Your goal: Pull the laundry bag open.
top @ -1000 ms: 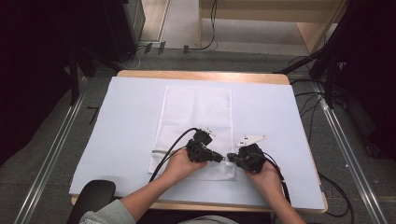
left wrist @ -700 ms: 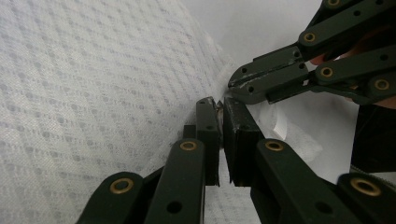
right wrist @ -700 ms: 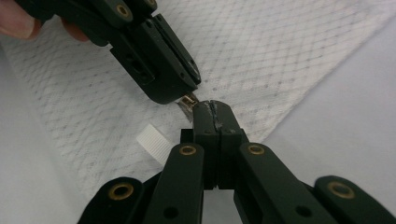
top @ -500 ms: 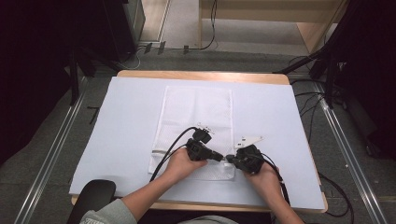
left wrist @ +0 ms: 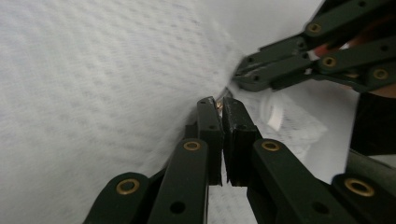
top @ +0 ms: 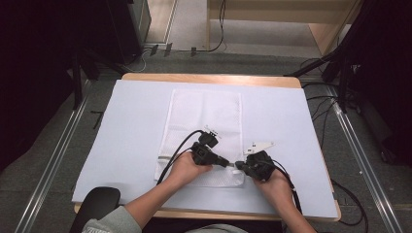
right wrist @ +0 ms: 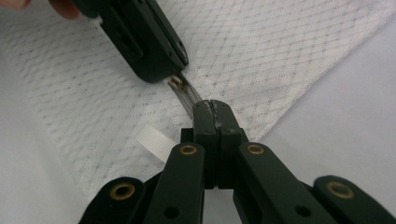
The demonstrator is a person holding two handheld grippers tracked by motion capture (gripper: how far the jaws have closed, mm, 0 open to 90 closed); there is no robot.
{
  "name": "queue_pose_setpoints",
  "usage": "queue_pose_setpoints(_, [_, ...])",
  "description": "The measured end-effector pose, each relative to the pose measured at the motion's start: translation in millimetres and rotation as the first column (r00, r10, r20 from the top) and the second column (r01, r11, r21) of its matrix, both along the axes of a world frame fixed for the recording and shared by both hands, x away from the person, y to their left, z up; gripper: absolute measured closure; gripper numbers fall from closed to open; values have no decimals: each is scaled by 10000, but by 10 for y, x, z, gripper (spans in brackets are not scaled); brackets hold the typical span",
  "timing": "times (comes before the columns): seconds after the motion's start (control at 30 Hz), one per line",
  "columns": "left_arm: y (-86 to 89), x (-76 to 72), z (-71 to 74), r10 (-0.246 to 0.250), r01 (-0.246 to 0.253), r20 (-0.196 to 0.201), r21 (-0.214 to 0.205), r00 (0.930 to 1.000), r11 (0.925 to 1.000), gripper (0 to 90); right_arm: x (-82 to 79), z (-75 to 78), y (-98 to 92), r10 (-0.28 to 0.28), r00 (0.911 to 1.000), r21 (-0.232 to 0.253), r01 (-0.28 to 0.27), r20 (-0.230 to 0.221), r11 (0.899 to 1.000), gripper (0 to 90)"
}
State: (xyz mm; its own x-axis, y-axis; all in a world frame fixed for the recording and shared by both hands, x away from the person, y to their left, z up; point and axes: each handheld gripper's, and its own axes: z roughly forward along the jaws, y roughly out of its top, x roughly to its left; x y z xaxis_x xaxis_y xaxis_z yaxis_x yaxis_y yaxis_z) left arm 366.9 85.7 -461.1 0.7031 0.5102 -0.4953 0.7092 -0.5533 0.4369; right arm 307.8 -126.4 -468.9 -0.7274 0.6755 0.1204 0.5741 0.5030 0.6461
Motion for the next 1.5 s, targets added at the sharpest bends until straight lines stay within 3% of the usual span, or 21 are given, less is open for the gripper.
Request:
queue_pose_setpoints(0.07, [51, 18, 0, 108, -112, -248, -152, 9996, 9998, 882, 1, -1, -1, 14, 10000, 19, -14, 1, 10000, 900])
queue_pose_setpoints(0.2, [75, 5, 9, 102, -110, -289, -275, 9995, 9996, 881, -1, -3, -1, 82, 9999, 6, -82, 65, 10000, 900])
queue_pose_setpoints(0.4, [123, 0, 32, -64, 65, -263, 40, 9996, 10000, 882, -2, -8, -10, 51, 10000, 79, -52, 53, 10000, 900])
queue_pose_setpoints(0.57, [191, 19, 32, 93, -100, -461, -148, 9989, 9998, 881, 1, -9, -14, 77, 10000, 78, -77, 54, 9999, 900])
queue_pose_setpoints(1.0, [195, 9, 36, -80, 81, -334, 30, 9994, 10000, 881, 5, -16, -25, 70, 10000, 199, -70, 31, 9998, 900])
queue_pose_setpoints(1.5, [320, 23, 82, 100, -97, -314, 117, 9995, 9999, 881, 9, -14, -27, 66, 10000, 218, -66, -28, 9997, 900])
